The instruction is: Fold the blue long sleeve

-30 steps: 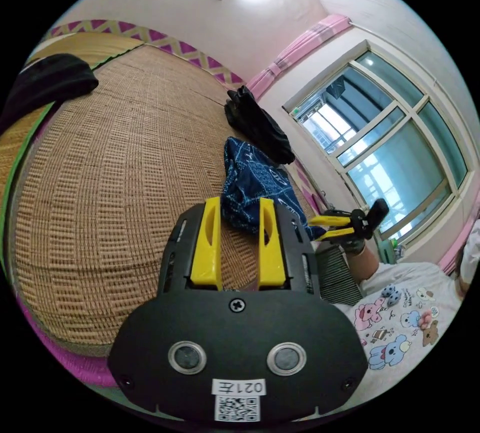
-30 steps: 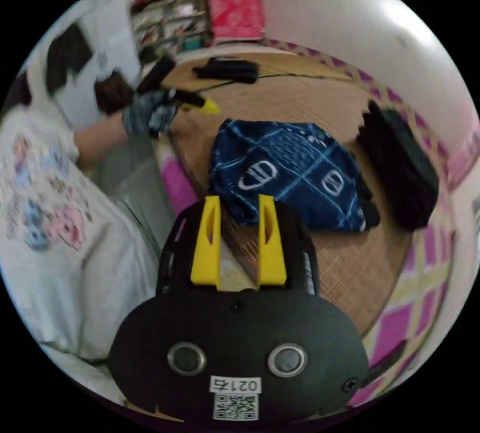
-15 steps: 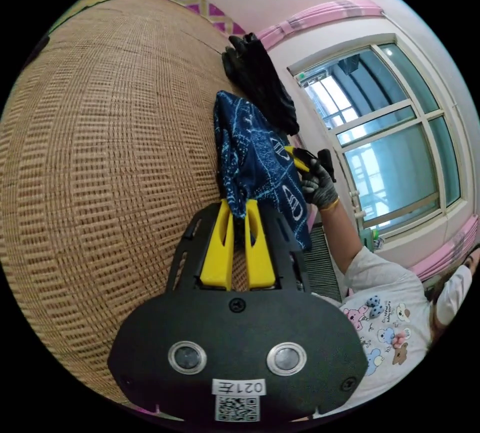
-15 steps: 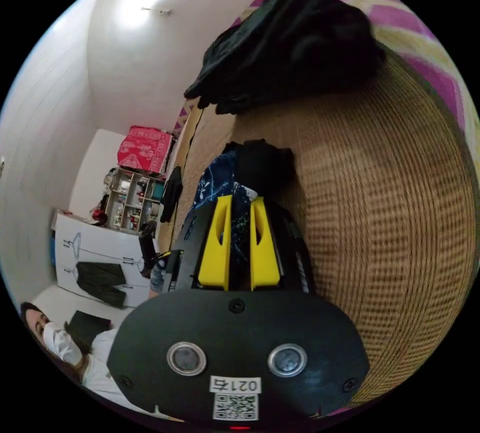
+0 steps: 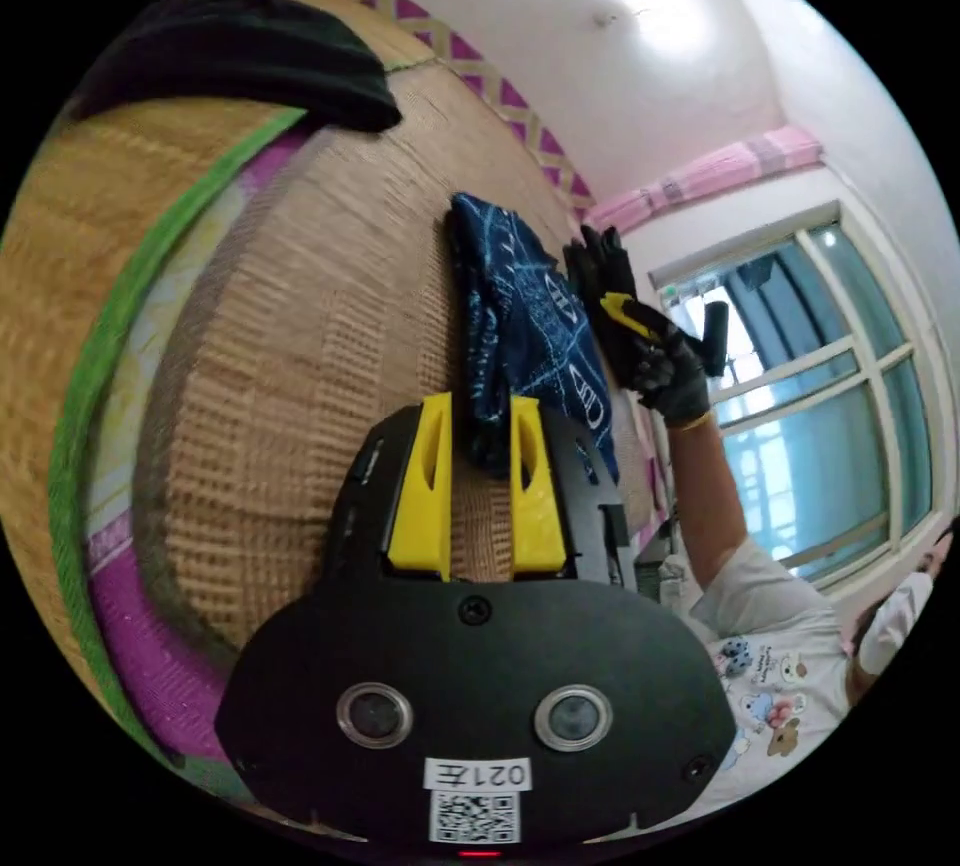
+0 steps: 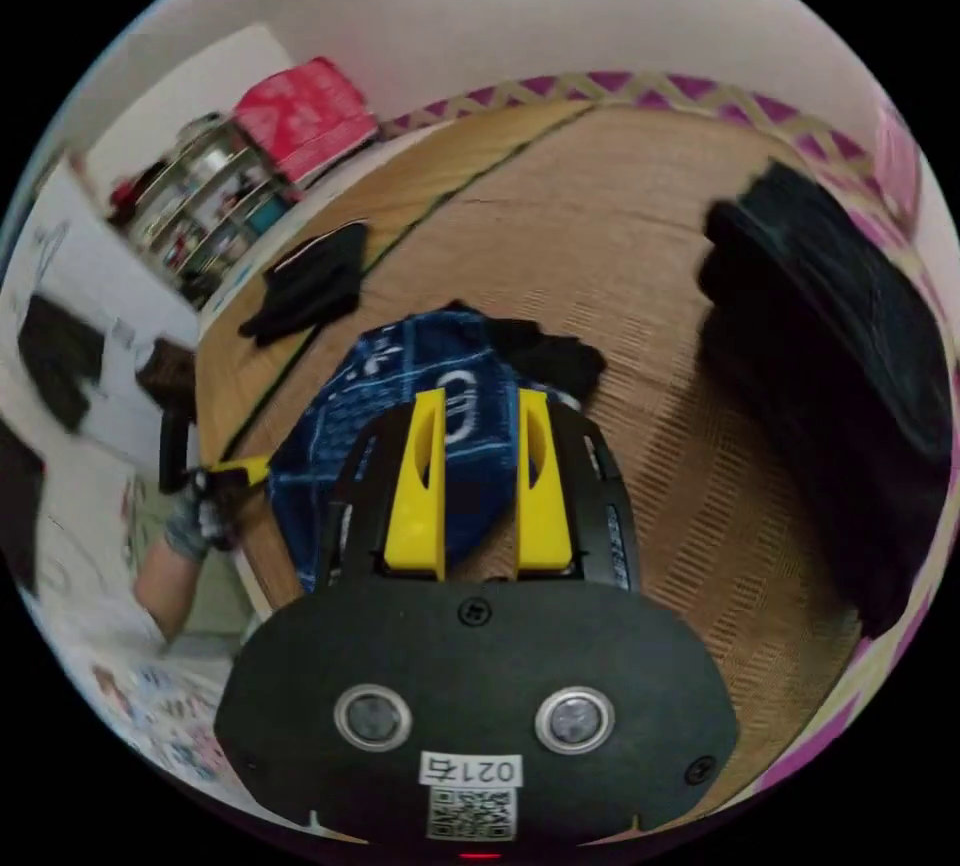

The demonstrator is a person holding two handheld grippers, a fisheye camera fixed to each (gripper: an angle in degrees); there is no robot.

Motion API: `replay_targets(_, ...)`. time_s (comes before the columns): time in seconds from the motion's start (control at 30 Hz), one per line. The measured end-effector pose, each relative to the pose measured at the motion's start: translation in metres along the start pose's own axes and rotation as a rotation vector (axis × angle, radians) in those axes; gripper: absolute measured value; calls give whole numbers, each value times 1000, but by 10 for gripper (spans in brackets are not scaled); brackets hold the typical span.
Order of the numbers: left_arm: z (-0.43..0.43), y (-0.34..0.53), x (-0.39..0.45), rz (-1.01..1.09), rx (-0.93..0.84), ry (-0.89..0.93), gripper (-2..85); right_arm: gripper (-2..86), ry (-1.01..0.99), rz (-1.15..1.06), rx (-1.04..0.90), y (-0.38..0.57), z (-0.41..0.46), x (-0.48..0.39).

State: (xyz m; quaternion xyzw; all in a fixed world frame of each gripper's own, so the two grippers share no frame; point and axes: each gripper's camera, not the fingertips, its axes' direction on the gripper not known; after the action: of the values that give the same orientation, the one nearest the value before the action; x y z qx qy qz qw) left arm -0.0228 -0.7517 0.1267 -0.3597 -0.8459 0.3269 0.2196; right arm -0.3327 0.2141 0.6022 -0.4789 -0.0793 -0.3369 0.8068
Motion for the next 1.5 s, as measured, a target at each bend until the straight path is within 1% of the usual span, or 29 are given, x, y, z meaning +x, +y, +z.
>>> replay_targets(0.07, -26, 6, 0, 29, 67, -25, 94, 107, -56, -269, 4, 21, -2, -59)
replay_targets(0.1, -38, 10, 1, 42, 91, -49, 93, 108, -63, -336, -7, 28, -1, -76)
replay_targets(0.17, -52, 15, 2, 51, 114, -57, 90, 115, -70, -575, -56, 63, 11, -141)
replay_targets(0.27, -63, 21, 7, 78, 133, -67, 84, 123, -42, -735, -109, 96, 35, -197)
replay_targets(0.33, -67, 25, 12, 103, 131, -89, 83, 126, 30, -774, -101, 107, 49, -217)
replay_targets(0.4, -68, 27, 12, 105, 127, -98, 82, 121, 91, -759, -94, 108, 63, -225)
replay_targets(0.47, -70, 29, 9, 91, 127, -84, 80, 106, 150, -713, -112, 103, 81, -223)
replay_targets(0.53, -71, 30, 6, 77, 125, -64, 79, 78, 161, -669, -115, 99, 87, -215)
replay_targets(0.6, -72, 30, 6, 77, 129, -63, 77, 30, 76, -578, -87, 93, 77, -199)
replay_targets(0.67, -74, 29, 8, 85, 133, -64, 73, 17, -146, -390, -36, 81, 53, -160)
replay_targets(0.77, -71, 27, 12, 95, 133, -63, 67, 8, -342, -226, -16, 71, 36, -112)
replay_targets(0.8, -69, 26, 15, 102, 132, -58, 65, 7, -374, -204, -6, 71, 31, -102)
replay_targets(0.87, -64, 23, 21, 116, 124, -55, 65, 5, -491, -109, 82, 76, -1, -61)
replay_targets(0.9, -60, 22, 26, 129, 121, -54, 65, 4, -513, -85, 114, 80, -12, -49)
replay_targets(0.97, -54, 19, 33, 151, 111, -59, 65, 3, -553, 1, 246, 103, -66, 4)
replay_targets(1.0, -48, 17, 36, 163, 100, -57, 64, 3, -546, 27, 279, 111, -81, 19)
replay_targets(1.07, -40, 13, 41, 175, 89, -49, 64, 3, -495, 123, 408, 156, -135, 75)
replay_targets(1.1, -33, 10, 44, 183, 80, -45, 64, 3, -481, 151, 435, 169, -146, 88)
replay_targets(1.17, -22, 4, 47, 190, 67, -37, 64, 4, -416, 261, 515, 226, -181, 133)
replay_targets(1.23, -8, -3, 51, 201, 52, -40, 64, 7, -348, 349, 505, 267, -189, 158)
replay_targets(1.33, 8, -13, 56, 220, 35, -64, 65, 18, -260, 493, 382, 320, -177, 190)
replay_targets(1.37, 11, -16, 57, 228, 33, -72, 66, 30, -238, 536, 397, 335, -178, 198)
replay_targets(1.43, 21, -33, 66, 280, 25, -109, 71, 54, -169, 524, 405, 334, -189, 203)
replay_targets(1.5, 31, -50, 77, 349, 15, -142, 77, 69, -84, 432, 401, 307, -200, 200)
